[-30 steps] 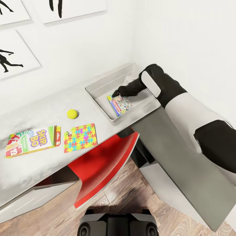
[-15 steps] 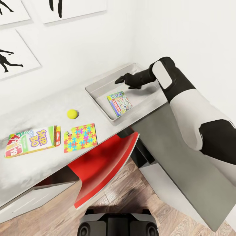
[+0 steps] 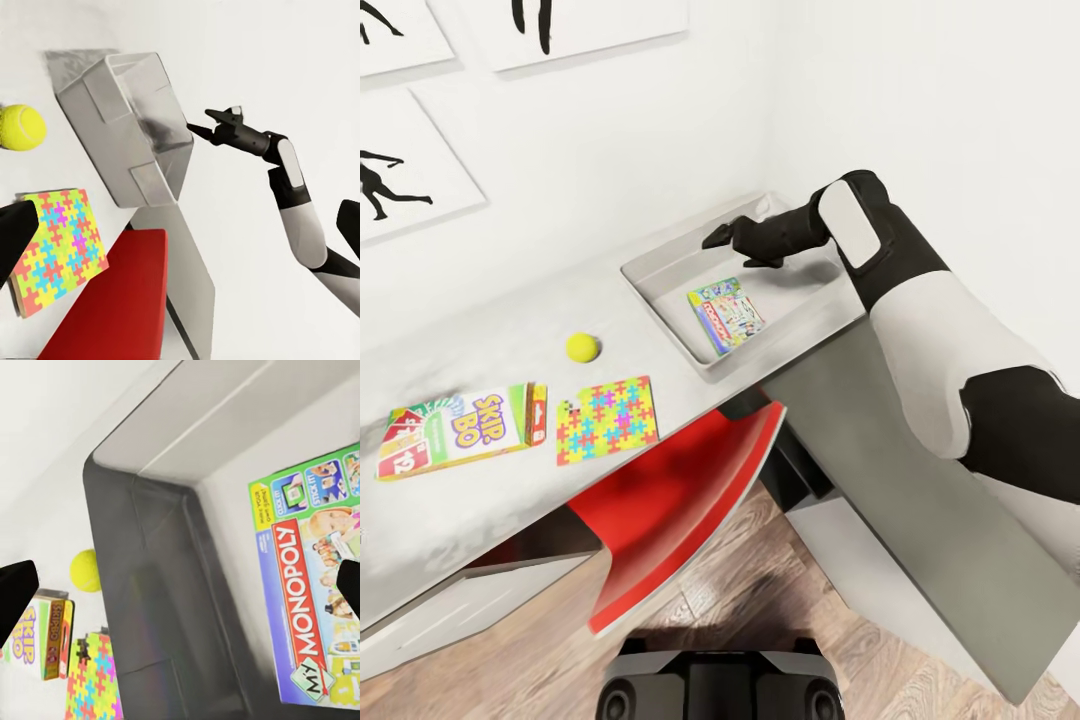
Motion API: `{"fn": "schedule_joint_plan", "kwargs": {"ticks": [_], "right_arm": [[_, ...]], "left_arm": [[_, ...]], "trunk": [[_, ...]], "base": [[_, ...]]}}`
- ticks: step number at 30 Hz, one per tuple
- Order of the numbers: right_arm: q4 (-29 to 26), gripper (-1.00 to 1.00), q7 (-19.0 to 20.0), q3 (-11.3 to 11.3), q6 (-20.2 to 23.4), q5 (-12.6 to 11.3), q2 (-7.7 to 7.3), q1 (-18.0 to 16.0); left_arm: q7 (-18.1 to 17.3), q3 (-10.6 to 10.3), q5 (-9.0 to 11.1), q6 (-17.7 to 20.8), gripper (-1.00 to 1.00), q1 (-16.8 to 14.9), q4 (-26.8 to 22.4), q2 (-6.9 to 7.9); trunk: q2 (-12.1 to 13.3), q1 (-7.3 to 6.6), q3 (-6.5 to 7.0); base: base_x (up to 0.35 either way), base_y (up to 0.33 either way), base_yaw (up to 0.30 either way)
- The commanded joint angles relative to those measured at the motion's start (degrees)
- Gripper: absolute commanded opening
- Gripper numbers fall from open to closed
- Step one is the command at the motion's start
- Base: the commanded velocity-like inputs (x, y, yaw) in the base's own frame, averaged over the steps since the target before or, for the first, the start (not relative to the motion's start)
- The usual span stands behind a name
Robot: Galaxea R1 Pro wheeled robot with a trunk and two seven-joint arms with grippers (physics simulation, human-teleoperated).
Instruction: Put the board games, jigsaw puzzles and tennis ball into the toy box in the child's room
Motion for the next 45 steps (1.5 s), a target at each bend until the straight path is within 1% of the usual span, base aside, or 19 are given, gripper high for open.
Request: {"fn": "schedule_joint_plan", "kwargs": {"ticks": [1,15,45], "right_arm": [[-0.01,1.00,0.55,0.05,0.11,0.62,0.12,-0.03],[-0.10,1.00,0.54,0.09,0.11,0.76,0.43,0.01],[-0.10,1.00,0.37,0.34,0.11,1.32,0.45,0.08]], "left_arm": [[-0.25,-0.02,-0.05,0.61,1.00,-0.03,0.03,0.02],[-0.25,-0.02,-0.06,0.61,1.00,-0.03,0.19,0.02],[-0.25,-0.02,-0.06,0.61,1.00,-0.02,0.19,0.02]], "trunk": [[-0.10,0.03,-0.08],[-0.10,0.03,0.09],[-0.10,0.03,2.25]], "base": [[-0.075,0.126,0.000],[-0.035,0.051,-0.023],[-0.100,0.049,-0.186]]}}
